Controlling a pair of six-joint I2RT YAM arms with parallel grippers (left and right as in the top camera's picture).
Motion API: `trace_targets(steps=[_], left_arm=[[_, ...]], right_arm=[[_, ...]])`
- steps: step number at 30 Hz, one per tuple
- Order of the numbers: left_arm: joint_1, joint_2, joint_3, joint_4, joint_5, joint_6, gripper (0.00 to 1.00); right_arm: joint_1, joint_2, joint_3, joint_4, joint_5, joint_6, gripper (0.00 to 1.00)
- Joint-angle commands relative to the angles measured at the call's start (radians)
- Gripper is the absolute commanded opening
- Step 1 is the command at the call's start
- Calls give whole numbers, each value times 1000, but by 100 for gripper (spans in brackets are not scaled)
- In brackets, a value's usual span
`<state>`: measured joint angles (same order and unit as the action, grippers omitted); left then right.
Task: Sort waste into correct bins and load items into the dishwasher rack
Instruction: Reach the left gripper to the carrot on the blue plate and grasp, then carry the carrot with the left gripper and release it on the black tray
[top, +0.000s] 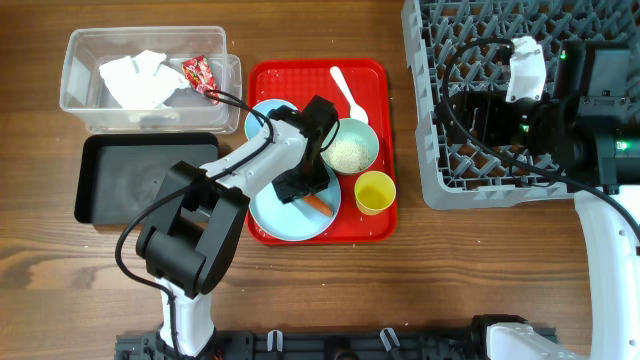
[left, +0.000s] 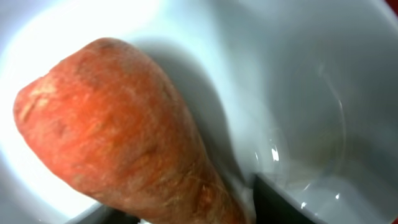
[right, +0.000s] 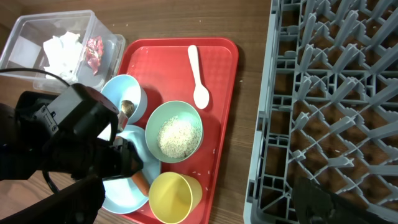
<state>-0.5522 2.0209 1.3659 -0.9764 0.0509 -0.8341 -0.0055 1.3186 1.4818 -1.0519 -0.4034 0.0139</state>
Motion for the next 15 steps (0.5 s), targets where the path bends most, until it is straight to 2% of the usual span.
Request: trace_targets(steps=[1, 3, 6, 10, 15], left_arm=[[8, 2, -21, -2, -26, 24, 15], [12, 2, -19, 1, -25, 46, 8], [26, 0, -8, -7, -12, 63, 4], [51, -26, 37, -39, 54, 153, 4], [69, -106, 145, -147, 41, 224, 4]], right_arm=[[-3, 11, 15, -3, -8, -13, 100], [-3, 11, 15, -3, -8, -13, 100], [-3, 11, 15, -2, -8, -14, 100], [-3, 11, 15, 0, -8, -14, 100], [-3, 11, 15, 0, -8, -14, 100]])
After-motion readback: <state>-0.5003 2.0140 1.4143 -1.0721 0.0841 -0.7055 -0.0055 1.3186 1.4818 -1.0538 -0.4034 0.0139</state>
